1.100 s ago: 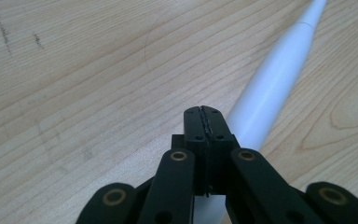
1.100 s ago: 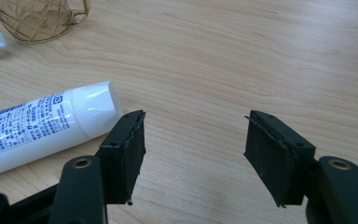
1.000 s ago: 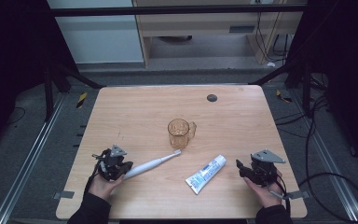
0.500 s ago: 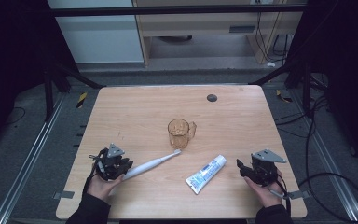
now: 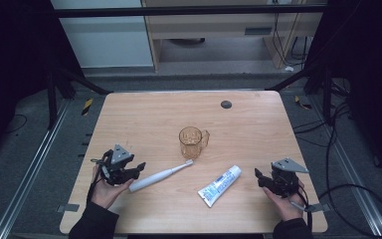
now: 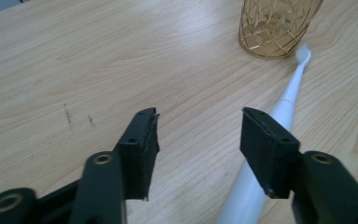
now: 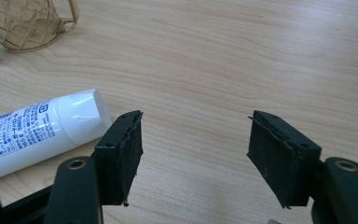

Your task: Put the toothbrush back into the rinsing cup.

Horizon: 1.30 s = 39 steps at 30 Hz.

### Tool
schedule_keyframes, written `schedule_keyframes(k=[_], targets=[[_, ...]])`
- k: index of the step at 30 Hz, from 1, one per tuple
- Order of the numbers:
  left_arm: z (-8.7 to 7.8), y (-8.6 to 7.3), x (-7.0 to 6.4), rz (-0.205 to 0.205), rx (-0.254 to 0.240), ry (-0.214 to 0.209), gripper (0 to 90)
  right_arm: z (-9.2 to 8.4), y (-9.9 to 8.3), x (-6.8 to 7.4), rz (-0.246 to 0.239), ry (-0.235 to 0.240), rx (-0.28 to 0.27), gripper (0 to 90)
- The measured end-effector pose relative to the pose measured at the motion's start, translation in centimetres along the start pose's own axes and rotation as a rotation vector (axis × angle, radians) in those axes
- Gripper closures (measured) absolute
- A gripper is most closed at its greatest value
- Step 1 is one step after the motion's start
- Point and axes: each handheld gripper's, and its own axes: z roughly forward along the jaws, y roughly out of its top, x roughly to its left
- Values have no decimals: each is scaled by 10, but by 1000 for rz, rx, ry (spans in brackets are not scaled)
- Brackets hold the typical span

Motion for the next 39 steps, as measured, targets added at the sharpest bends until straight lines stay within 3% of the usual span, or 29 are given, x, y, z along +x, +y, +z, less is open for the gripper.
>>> schedule_keyframes(k=[6,9,16,26,34,39], targets=[[-1,12,-4,39,5,-51,398,0,1,-3,8,1,-2,349],[0,19,-4,39,31,-102,373,0,2,-3,6,-1,0,347],[4,28,-5,73,44,-151,365,1,2,-4,1,0,1,344],[22,47,-13,162,96,-207,350,1,2,-6,4,4,0,339],[30,57,-14,199,134,-247,391,2,1,-6,2,8,7,337],[38,59,-18,225,188,-262,420,2,1,-6,-16,7,8,336]])
